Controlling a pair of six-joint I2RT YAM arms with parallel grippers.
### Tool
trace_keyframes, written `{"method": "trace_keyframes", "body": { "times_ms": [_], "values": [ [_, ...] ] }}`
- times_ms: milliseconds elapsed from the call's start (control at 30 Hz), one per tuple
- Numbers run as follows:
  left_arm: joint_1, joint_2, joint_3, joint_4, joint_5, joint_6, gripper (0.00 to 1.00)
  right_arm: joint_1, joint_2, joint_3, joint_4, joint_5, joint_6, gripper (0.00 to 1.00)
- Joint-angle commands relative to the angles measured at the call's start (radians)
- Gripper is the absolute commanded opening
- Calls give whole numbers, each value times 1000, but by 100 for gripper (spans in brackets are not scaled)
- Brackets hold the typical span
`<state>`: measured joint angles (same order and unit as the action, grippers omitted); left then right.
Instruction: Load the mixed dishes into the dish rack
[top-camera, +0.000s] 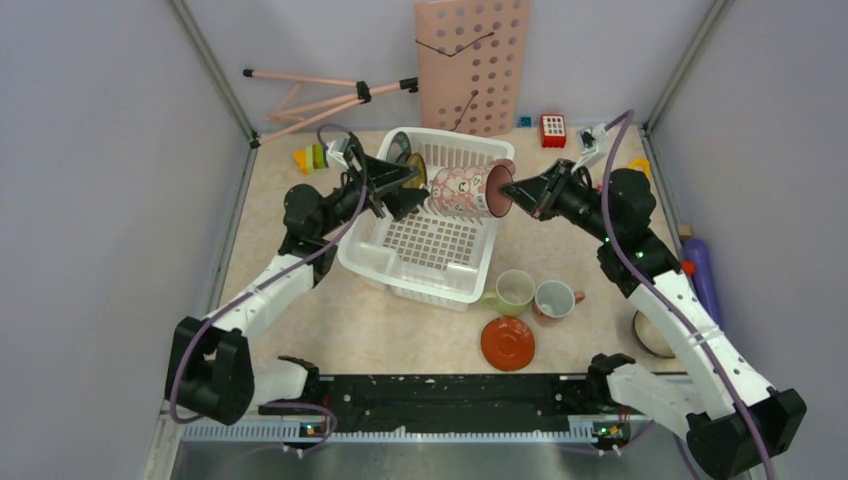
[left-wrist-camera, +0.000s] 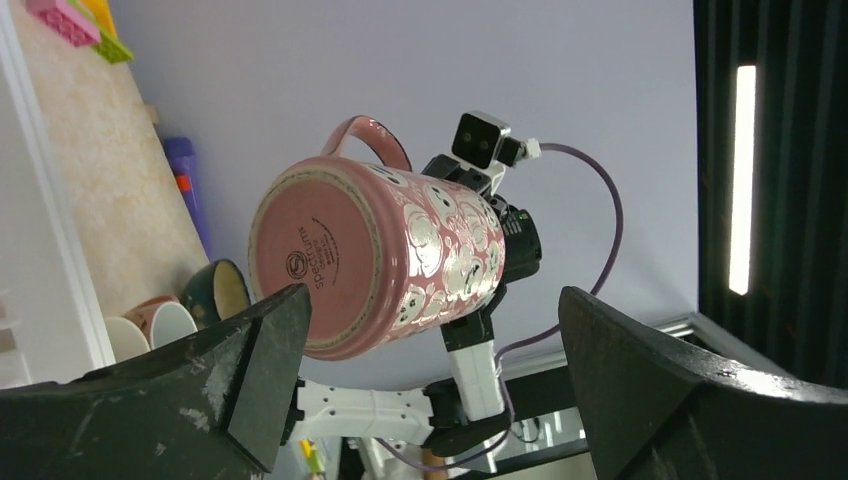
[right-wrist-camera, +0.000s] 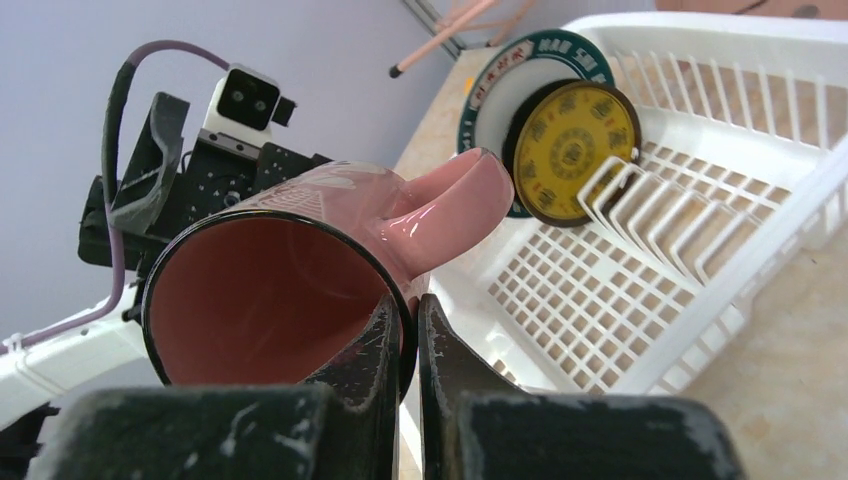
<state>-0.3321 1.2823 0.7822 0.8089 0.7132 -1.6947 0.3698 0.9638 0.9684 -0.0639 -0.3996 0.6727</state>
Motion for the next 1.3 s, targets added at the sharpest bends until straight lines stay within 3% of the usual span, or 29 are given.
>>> {"method": "trace_keyframes", "body": {
  "times_ms": [0, 167, 267, 367, 567, 733, 900, 1000, 1200, 1267],
  "values": [
    [17, -105, 28, -37, -15, 190, 99, -6, -7, 28, 295, -82, 80, 0],
    [57, -111, 20, -101, 47, 209, 99, -6, 34, 30, 428, -246, 46, 0],
    [75, -88, -5, 41, 99, 100, 98, -6, 88, 18, 537, -358, 27, 0],
    [77, -55, -7, 223, 141, 52, 97, -5, 162, -18, 736, -428, 111, 0],
    [77, -33, -22, 333, 172, 2, 99, 1, 310, -44, 1084, -530, 275, 0],
    [71, -42, -21, 239, 176, 73, 94, 31, 351, -26, 1112, -552, 239, 0],
    [38, -47, -11, 127, 158, 147, 90, 76, 367, 27, 941, -520, 74, 0],
    [23, -33, -2, 101, 156, 160, 87, 86, 385, 35, 962, -514, 63, 0],
    [10, 4, 3, 130, 160, 140, 73, 89, 435, 55, 1012, -501, 62, 0],
    [8, 19, -2, 143, 162, 131, 59, 89, 447, 63, 1012, -492, 56, 0]
  ]
}}
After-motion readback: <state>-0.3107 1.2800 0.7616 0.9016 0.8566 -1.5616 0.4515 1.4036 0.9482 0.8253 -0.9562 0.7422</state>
